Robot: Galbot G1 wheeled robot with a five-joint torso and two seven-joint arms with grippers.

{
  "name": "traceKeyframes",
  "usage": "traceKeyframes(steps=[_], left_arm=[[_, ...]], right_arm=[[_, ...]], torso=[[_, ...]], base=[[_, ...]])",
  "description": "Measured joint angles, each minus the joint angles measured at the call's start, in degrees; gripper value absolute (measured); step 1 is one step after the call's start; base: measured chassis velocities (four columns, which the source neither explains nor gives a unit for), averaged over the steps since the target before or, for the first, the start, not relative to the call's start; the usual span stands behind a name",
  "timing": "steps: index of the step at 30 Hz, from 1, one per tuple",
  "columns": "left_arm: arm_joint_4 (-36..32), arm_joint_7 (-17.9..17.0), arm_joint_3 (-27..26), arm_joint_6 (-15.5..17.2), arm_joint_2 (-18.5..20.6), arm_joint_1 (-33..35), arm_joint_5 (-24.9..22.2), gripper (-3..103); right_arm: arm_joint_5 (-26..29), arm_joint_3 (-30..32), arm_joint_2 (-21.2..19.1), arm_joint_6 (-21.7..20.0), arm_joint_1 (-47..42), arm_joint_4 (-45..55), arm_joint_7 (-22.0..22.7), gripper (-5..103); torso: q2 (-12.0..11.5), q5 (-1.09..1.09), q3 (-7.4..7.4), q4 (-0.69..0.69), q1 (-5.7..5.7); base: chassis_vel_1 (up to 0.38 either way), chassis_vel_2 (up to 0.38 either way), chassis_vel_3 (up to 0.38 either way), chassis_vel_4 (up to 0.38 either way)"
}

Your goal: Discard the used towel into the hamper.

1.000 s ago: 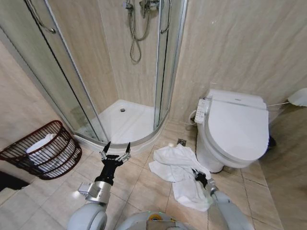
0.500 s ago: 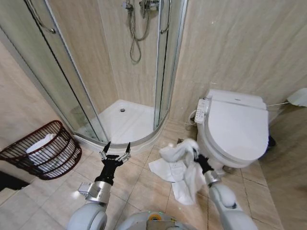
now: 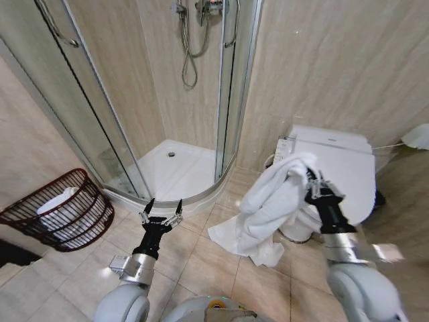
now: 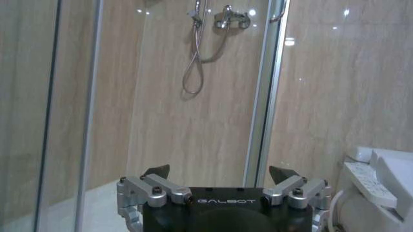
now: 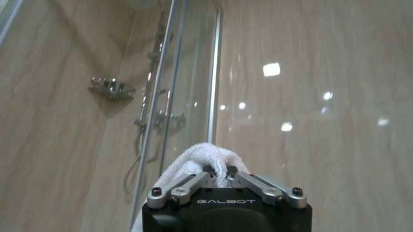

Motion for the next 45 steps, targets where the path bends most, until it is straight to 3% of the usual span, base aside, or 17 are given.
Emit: traceKeyframes(steps=[5, 15, 31, 45], left_arm=[[0.0, 0.0, 0.0, 0.0, 0.0, 0.0, 0.0, 100], [0.0, 0.0, 0.0, 0.0, 0.0, 0.0, 0.0, 100], [0.0, 0.0, 0.0, 0.0, 0.0, 0.0, 0.0, 100], [0.0, 0.0, 0.0, 0.0, 0.0, 0.0, 0.0, 100]], right_arm=[[0.6, 3.7, -0.1, 1.6, -0.9, 0.5, 0.2, 4], [4.0, 8.0, -1.8, 0.9, 0.0, 0.1, 0.3, 4], [3.4, 6.7, -0.9, 2.0, -0.9, -0.3, 0.2, 4], [2.7, 5.2, -1.0, 2.3, 0.9, -0.4, -0.6, 4]], torso=[[0.0, 0.01, 0.0, 0.0, 0.0], [0.0, 0.0, 0.0, 0.0, 0.0], [0.2, 0.01, 0.17, 0.01, 0.12], [3.5, 0.0, 2.26, -0.01, 1.19]], base=[[0.0, 0.0, 0.0, 0.0], [0.0, 0.0, 0.0, 0.0], [-0.109, 0.119, 0.105, -0.105], [0.017, -0.011, -0.012, 0.011]])
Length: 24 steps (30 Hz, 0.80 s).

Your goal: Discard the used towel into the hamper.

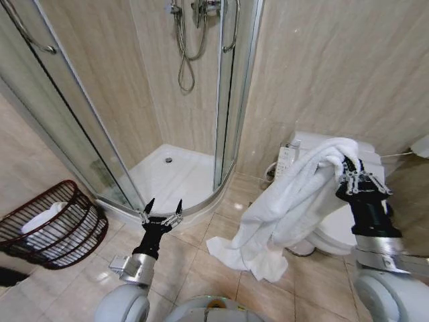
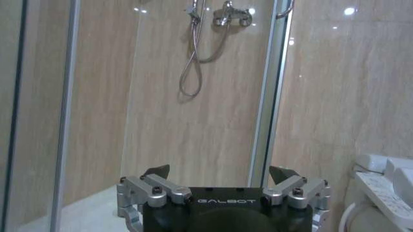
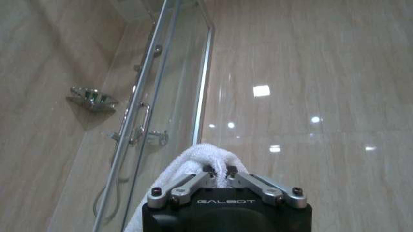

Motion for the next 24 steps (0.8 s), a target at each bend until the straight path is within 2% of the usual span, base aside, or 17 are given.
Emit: traceKeyframes(steps=[24], left_arm=[[0.0, 0.0, 0.0, 0.0, 0.0, 0.0, 0.0, 100]], right_arm=[[1.7, 2.1, -0.5, 0.1, 0.4, -0.1, -0.1, 4]], torso=[[5.8, 0.01, 3.66, 0.0, 2.16]], base=[[0.0, 0.0, 0.0, 0.0]])
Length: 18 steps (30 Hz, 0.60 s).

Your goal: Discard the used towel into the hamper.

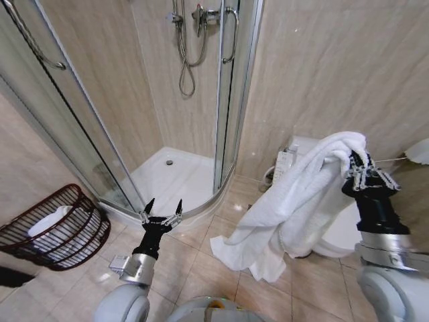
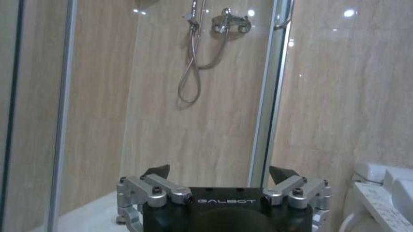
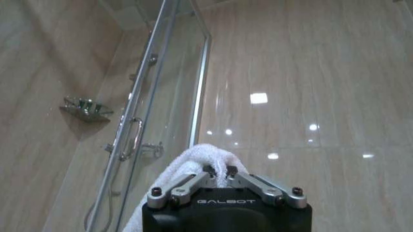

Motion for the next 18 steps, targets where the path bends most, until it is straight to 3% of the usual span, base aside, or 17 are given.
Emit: traceKeyframes(steps=[18], left_arm=[[0.0, 0.0, 0.0, 0.0, 0.0, 0.0, 0.0, 100]], right_arm=[[2.2, 2.3, -1.1, -0.9, 0.4, 0.0, 0.0, 4]], torso=[[4.4, 0.0, 2.6, 0.0, 1.78]], base=[[0.0, 0.0, 0.0, 0.0]])
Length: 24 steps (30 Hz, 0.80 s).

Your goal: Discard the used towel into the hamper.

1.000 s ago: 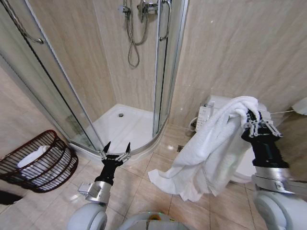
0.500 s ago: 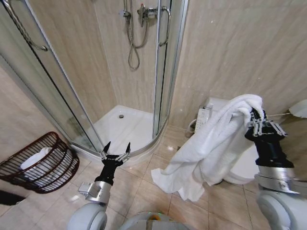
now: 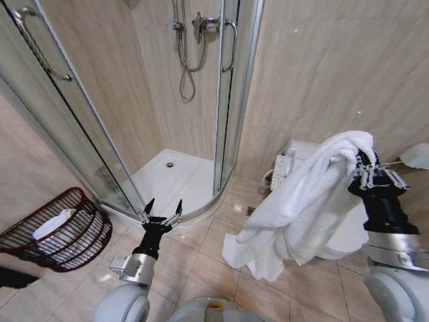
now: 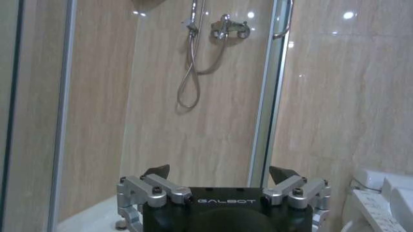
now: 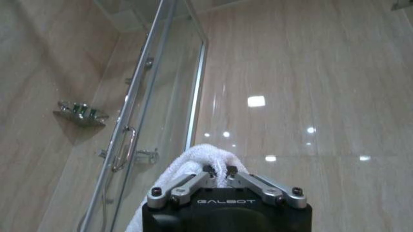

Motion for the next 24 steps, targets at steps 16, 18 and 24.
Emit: traceKeyframes(steps=[16, 18, 24], left_arm=[[0.0, 0.0, 0.0, 0.0, 0.0, 0.0, 0.0, 100], [0.0, 0.0, 0.0, 0.0, 0.0, 0.0, 0.0, 100], [0.0, 0.0, 0.0, 0.0, 0.0, 0.0, 0.0, 100]], right_arm=[[1.3, 0.5, -2.3, 0.5, 1.0, 0.0, 0.8, 4], [1.6, 0.7, -2.8, 0.5, 1.1, 0.0, 0.6, 4], [2.4, 0.3, -5.0, 2.0, 2.5, 0.0, 0.8, 4]], torso=[[3.7, 0.0, 2.22, 0.0, 1.48], [4.0, 0.0, 2.39, 0.0, 1.63], [5.4, 0.0, 3.28, 0.01, 2.13]], base=[[0.0, 0.0, 0.0, 0.0], [0.0, 0.0, 0.0, 0.0], [0.0, 0.0, 0.0, 0.0]])
